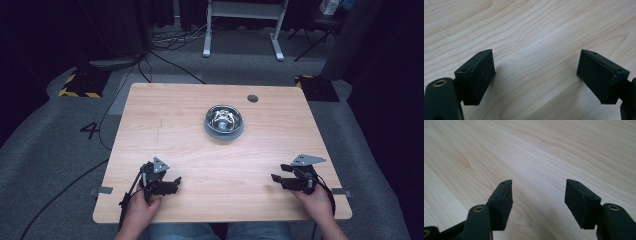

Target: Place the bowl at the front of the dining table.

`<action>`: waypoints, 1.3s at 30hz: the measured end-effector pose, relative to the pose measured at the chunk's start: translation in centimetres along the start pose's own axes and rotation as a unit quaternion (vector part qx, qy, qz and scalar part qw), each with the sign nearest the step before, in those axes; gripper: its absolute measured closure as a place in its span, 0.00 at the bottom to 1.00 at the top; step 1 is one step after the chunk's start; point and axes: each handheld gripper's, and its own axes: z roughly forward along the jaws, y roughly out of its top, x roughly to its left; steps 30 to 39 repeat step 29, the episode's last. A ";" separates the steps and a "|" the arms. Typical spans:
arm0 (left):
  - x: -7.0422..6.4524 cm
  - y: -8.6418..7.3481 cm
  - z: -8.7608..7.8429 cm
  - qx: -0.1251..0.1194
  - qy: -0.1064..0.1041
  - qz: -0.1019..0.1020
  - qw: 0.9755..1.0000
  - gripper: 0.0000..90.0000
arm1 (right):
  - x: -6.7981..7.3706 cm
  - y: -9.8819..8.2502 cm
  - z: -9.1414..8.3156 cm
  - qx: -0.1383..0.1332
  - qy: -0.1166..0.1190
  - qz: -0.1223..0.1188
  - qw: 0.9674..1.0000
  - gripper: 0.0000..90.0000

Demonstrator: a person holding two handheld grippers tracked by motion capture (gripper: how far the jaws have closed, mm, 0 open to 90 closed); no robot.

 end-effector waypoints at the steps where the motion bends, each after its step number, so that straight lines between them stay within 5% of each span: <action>1: 0.0 0.0 0.0 0.000 0.000 0.000 1.000 0.17 | 0.1 -0.2 0.1 0.001 -0.003 -0.001 1.000 0.43; 10: 0.0 0.0 0.0 0.000 0.000 -0.001 1.000 0.17 | 0.0 -1.6 0.9 -0.005 -0.016 -0.001 1.000 0.40; 21: 0.0 0.0 0.0 0.000 0.000 0.000 1.000 0.17 | 0.1 -2.1 1.6 -0.013 -0.022 -0.006 1.000 0.17; 39: 0.0 0.0 0.0 0.000 0.000 0.000 1.000 0.17 | 0.2 -2.2 1.6 -0.012 -0.023 -0.007 1.000 0.16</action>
